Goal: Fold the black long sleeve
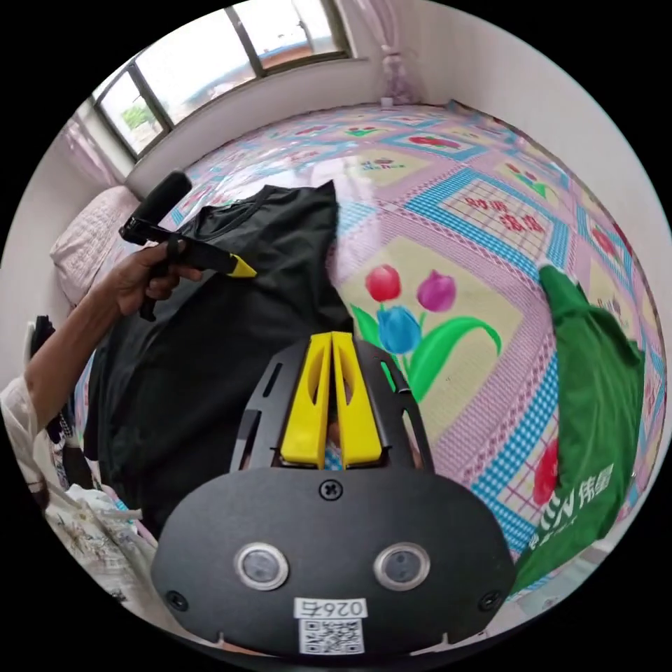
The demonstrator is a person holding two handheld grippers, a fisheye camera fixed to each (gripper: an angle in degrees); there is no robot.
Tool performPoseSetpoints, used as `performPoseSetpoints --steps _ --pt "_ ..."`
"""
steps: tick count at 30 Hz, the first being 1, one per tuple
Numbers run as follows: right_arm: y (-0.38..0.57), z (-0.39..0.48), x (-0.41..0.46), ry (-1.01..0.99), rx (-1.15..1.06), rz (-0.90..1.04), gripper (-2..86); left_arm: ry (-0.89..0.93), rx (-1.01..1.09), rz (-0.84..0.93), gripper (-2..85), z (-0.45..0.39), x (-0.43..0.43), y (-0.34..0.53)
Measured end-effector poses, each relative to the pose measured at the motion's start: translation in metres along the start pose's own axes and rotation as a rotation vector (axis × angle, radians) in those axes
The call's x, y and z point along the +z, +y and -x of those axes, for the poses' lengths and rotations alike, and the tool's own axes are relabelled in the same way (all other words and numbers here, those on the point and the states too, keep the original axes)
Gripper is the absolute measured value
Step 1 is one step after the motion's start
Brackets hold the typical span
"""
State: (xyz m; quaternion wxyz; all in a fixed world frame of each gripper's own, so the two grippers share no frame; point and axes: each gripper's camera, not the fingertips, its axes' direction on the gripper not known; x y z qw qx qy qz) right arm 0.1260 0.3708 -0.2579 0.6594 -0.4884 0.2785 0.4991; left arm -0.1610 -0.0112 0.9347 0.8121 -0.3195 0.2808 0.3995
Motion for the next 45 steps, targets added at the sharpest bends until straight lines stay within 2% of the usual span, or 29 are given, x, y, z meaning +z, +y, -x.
performPoseSetpoints --steps 4,10,19,22,23,25,27,28,31,37,43,45 --pt "0.044 -0.043 -0.037 -0.048 0.086 -0.078 -1.3 0.022 0.033 -0.026 -1.0 -0.007 -0.022 0.031" --pt "0.138 -0.043 -0.059 -0.055 0.159 -0.038 -0.5 0.103 0.132 -0.038 -1.0 -0.055 -0.031 0.125" --pt "0.268 -0.023 -0.089 -0.091 0.302 -0.034 5.5 0.194 0.085 0.197 -1.0 -0.097 0.051 0.275" --pt "0.278 -0.013 -0.051 -0.141 0.237 0.146 0.4 0.285 0.012 0.155 -1.0 -0.09 0.06 0.305" --pt "0.278 -0.01 -0.052 -0.129 0.233 0.145 0.0 0.324 -0.008 0.136 -1.0 -0.089 0.059 0.311" --pt "0.279 0.001 -0.076 -0.021 0.191 0.077 -0.9 0.306 -0.005 0.117 -1.0 -0.09 0.053 0.317" --pt "0.283 -0.005 -0.074 0.004 0.208 0.089 -0.8 0.296 0.006 0.11 -1.0 -0.092 0.048 0.316" --pt "0.287 -0.014 -0.062 -0.004 0.223 0.137 -0.5 0.296 0.006 0.111 -1.0 -0.093 0.047 0.315" --pt "0.299 -0.044 -0.07 -0.084 0.303 0.102 1.7 0.276 0.024 0.115 -1.0 -0.101 0.043 0.313" --pt "0.301 -0.056 -0.099 -0.058 0.308 -0.023 3.0 0.32 0.001 0.049 -1.0 -0.105 0.036 0.322" --pt "0.249 -0.053 -0.075 -0.056 0.212 -0.122 1.7 0.323 -0.016 -0.153 -0.9 -0.103 0.004 0.338" --pt "0.243 -0.066 -0.053 -0.073 0.198 -0.072 0.2 0.249 -0.134 -0.2 -1.0 -0.079 -0.008 0.345"
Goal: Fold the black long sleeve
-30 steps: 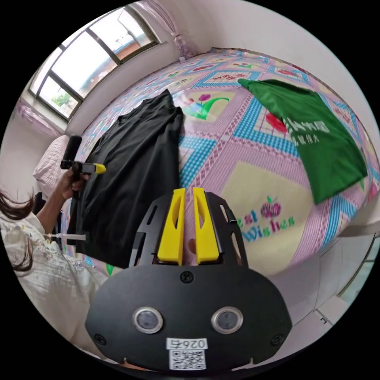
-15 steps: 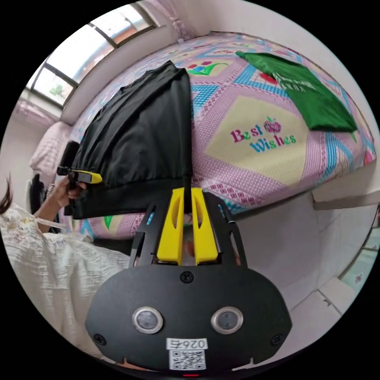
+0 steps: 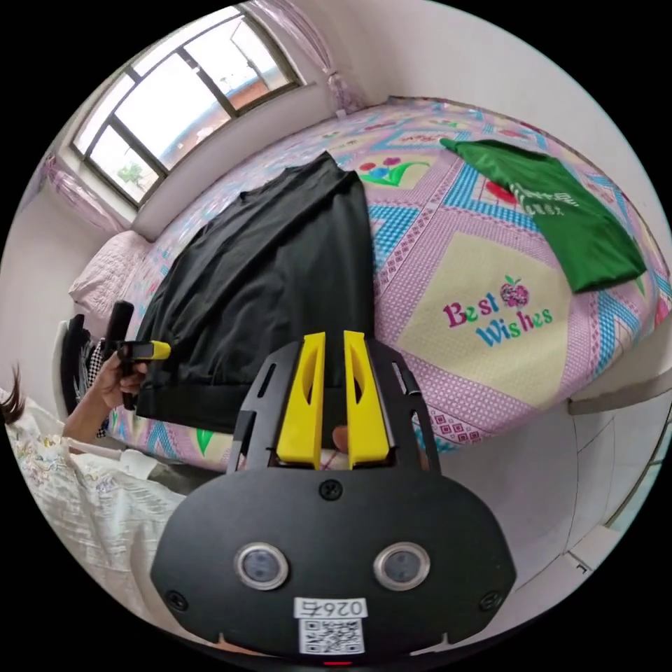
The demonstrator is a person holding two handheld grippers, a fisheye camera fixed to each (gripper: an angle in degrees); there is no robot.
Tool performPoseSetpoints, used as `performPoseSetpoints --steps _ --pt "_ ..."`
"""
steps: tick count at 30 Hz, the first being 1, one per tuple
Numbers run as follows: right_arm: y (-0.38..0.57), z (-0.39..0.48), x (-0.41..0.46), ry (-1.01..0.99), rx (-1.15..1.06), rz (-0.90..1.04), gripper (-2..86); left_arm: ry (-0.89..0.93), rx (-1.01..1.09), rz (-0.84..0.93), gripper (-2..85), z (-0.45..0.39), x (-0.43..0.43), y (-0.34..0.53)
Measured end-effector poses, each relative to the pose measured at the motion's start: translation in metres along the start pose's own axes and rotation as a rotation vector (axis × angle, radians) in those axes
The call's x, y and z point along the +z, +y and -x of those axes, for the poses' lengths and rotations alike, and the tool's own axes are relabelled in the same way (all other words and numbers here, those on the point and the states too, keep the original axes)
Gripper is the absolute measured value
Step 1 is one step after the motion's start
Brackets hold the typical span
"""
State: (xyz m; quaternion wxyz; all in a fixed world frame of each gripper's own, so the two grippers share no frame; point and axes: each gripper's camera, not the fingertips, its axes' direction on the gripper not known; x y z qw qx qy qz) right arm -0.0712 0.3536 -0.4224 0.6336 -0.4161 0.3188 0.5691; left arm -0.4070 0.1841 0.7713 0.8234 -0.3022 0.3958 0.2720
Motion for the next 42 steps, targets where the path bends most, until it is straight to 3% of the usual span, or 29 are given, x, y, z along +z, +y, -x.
performPoseSetpoints --steps 6,10,16,18,22,26,35,42 --pt "0.06 -0.067 -0.03 -0.129 0.118 -0.019 -0.9 0.176 -0.067 -0.283 -0.9 0.015 -0.048 0.058" --pt "0.067 -0.052 -0.061 -0.081 0.088 -0.084 -0.9 0.091 -0.093 -0.566 -0.8 -0.003 -0.085 0.12" --pt "0.01 0.062 -0.023 -0.312 -0.217 -0.035 -0.8 -0.39 -0.238 -0.818 3.3 -0.051 -0.101 0.205" --pt "-0.001 0.112 -0.001 -0.405 -0.327 0.005 -0.5 -0.613 -0.279 -0.818 10.1 -0.067 -0.086 0.224" --pt "0.004 0.236 0.048 -0.57 -0.567 0.12 1.3 -0.807 -0.297 -0.697 16.0 -0.076 -0.047 0.231" --pt "0.049 0.336 0.073 -0.632 -0.771 0.215 2.4 -0.84 -0.291 -0.628 16.6 -0.08 -0.007 0.232" --pt "0.164 0.47 0.085 -0.648 -1.074 0.285 3.4 -0.679 -0.409 -0.767 18.8 -0.056 0.019 0.25" --pt "0.246 0.583 0.112 -0.565 -1.612 0.38 3.3 -0.562 -0.417 -0.852 18.4 -0.044 0.041 0.259"
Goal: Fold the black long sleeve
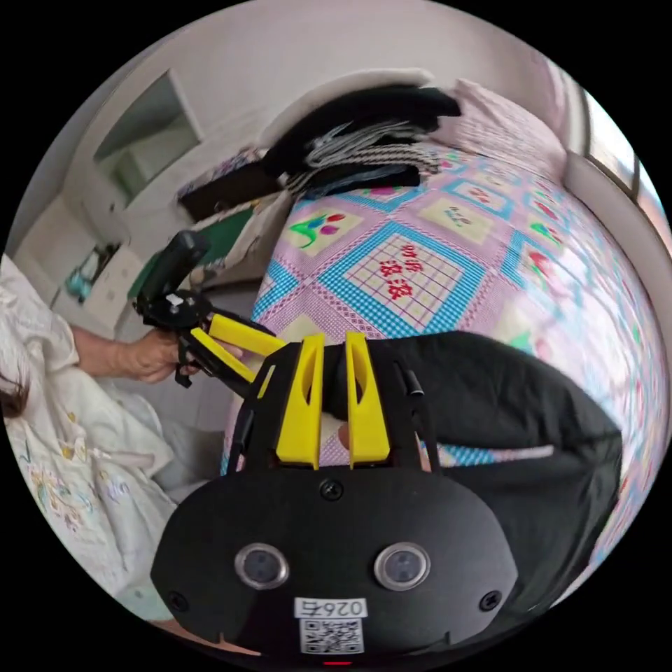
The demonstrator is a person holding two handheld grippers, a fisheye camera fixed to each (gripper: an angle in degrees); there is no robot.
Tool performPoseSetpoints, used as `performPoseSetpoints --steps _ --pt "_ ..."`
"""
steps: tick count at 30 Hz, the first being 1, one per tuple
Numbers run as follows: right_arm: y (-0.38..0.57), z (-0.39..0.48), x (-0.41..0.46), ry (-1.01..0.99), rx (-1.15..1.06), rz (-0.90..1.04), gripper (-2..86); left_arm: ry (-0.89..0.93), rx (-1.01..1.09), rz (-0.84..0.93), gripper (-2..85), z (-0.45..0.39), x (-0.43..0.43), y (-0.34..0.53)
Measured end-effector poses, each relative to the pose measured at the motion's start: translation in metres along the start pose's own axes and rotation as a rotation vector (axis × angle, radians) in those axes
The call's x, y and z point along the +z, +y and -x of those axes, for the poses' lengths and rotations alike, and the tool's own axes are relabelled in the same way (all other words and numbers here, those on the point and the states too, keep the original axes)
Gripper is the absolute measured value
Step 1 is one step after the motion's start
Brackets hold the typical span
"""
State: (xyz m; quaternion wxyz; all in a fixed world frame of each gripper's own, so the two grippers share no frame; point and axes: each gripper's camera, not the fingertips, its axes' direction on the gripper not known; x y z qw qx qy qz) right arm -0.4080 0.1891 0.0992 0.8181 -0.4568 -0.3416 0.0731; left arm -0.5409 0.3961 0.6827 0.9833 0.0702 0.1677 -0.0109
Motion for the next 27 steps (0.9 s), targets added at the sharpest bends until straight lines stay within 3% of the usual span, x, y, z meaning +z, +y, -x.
performPoseSetpoints --steps 9,15,20,22,24,27 --pt "-0.022 0.078 0.121 0.085 -0.58 0.386 7.1 0.058 -0.022 -0.029 17.0 0.014 0.003 0.016" --pt "-0.02 0.06 0.108 0.005 -0.465 0.348 1.0 -0.004 0.017 -0.012 19.4 0.007 0.004 0.017" --pt "-0.01 0.013 0.043 -0.163 -0.278 0.142 -1.3 -0.11 0.081 -0.026 24.8 -0.009 0.01 -0.001" --pt "0.0 -0.005 0.001 -0.184 -0.237 0.041 -1.3 -0.085 0.095 -0.015 17.3 -0.009 0.013 -0.015" --pt "0.008 -0.02 -0.034 -0.186 -0.201 -0.035 -1.3 0.038 0.169 0.056 2.8 -0.012 0.013 -0.039" --pt "0.029 -0.052 -0.099 -0.16 -0.119 -0.172 -1.2 0.08 0.274 0.017 1.3 -0.029 -0.008 -0.072"
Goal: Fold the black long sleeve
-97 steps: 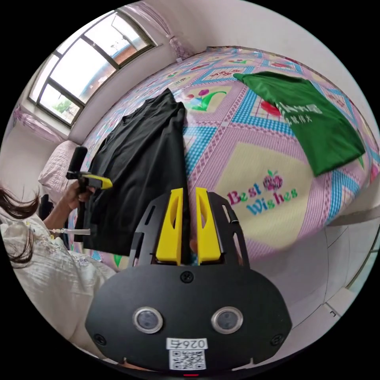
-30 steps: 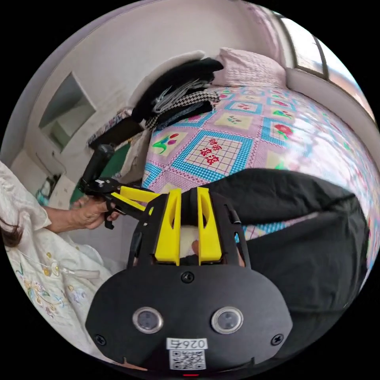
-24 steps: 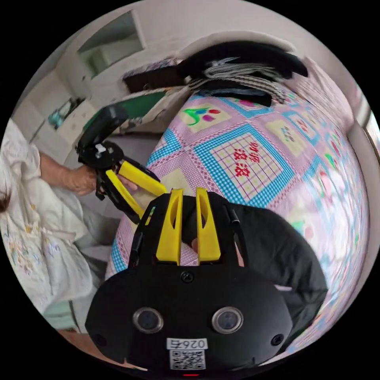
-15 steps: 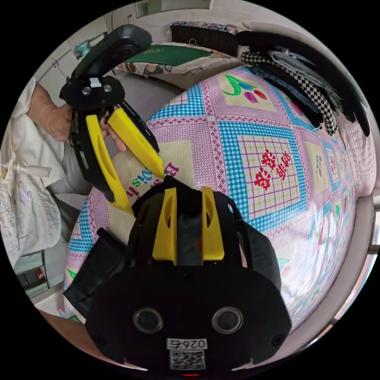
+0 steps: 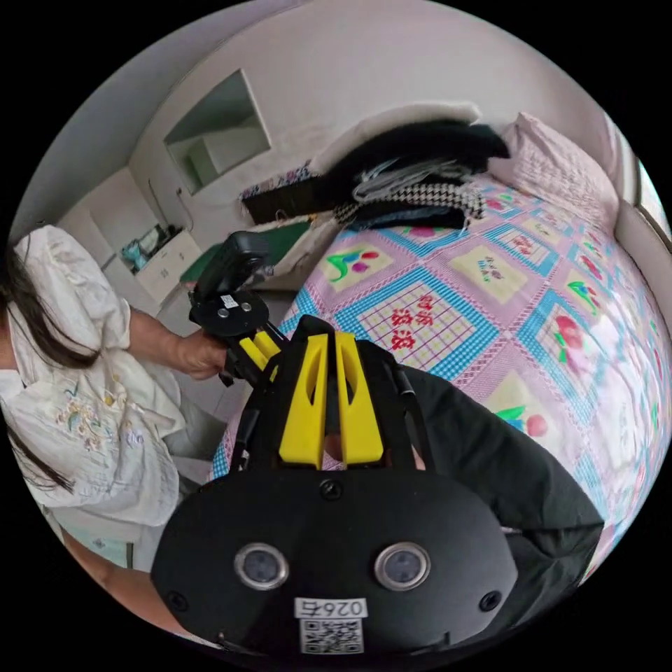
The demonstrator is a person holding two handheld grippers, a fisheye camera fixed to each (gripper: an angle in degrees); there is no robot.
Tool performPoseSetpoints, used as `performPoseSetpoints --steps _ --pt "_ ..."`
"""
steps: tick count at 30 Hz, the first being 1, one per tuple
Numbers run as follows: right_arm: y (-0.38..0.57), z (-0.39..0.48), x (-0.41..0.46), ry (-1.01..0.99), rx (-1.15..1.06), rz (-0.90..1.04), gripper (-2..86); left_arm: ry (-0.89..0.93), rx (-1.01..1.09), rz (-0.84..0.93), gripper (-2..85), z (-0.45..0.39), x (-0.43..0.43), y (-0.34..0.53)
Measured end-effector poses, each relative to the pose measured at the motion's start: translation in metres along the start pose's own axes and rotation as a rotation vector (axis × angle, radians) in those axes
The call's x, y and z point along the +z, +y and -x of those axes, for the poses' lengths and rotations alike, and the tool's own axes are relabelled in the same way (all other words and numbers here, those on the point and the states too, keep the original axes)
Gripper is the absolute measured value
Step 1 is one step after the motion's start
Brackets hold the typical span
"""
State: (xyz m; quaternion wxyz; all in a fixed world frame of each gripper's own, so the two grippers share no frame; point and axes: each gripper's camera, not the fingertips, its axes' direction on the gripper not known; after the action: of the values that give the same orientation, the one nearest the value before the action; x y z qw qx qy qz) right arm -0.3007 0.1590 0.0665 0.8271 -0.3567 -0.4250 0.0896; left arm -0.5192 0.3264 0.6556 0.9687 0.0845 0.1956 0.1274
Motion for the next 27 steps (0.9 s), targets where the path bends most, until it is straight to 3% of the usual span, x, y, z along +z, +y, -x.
performPoseSetpoints --steps 6,13,17,21,24,27 --pt "0.057 -0.023 -0.21 0.137 0.118 -0.376 -1.3 0.057 0.333 -0.062 0.8 -0.094 -0.036 -0.09" --pt "0.224 0.071 -0.441 0.514 0.184 -0.665 -1.2 0.293 0.645 -0.066 3.3 -0.236 0.006 -0.122" --pt "0.343 0.109 -0.469 0.653 0.343 -0.631 -1.2 0.492 0.578 0.16 5.5 -0.247 0.095 -0.109" --pt "0.45 0.095 -0.426 0.608 0.61 -0.472 -0.8 0.606 0.351 0.474 5.5 -0.198 0.183 -0.09" --pt "0.501 0.08 -0.394 0.55 0.75 -0.434 1.5 0.665 0.191 0.529 5.1 -0.154 0.201 -0.083" --pt "0.537 0.077 -0.386 0.532 0.852 -0.523 6.3 0.647 0.103 0.503 5.0 -0.119 0.191 -0.09"
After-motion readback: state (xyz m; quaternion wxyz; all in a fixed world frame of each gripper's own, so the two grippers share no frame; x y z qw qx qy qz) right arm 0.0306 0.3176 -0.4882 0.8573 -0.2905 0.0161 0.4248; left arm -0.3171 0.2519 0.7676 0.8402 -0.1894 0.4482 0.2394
